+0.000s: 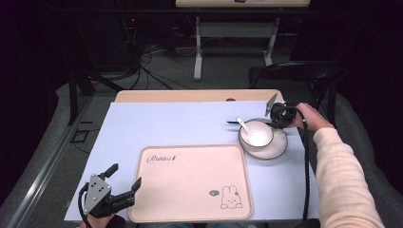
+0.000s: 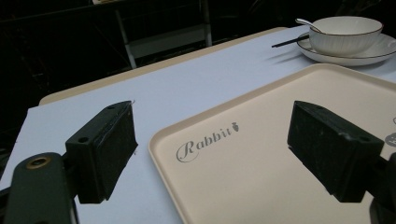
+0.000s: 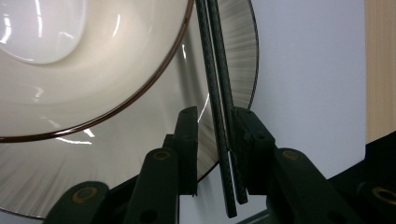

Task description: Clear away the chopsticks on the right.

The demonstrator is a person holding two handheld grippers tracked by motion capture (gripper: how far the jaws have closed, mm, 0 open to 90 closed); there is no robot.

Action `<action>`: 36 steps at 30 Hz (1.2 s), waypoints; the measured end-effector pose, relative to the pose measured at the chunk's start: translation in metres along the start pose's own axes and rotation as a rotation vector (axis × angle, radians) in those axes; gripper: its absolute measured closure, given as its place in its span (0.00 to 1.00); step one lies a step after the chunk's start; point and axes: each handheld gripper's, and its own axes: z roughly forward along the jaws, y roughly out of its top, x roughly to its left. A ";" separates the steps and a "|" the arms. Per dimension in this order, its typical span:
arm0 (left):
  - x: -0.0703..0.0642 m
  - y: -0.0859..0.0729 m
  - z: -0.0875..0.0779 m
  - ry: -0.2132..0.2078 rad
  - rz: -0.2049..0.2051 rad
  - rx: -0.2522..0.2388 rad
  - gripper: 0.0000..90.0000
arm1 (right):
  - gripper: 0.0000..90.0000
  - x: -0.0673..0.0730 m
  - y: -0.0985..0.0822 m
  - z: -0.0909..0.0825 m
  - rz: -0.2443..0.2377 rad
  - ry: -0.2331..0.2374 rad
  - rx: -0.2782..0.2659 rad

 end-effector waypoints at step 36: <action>0.000 0.000 -0.001 0.007 -0.008 0.003 0.17 | 0.95 0.002 0.010 0.021 -0.058 0.083 0.033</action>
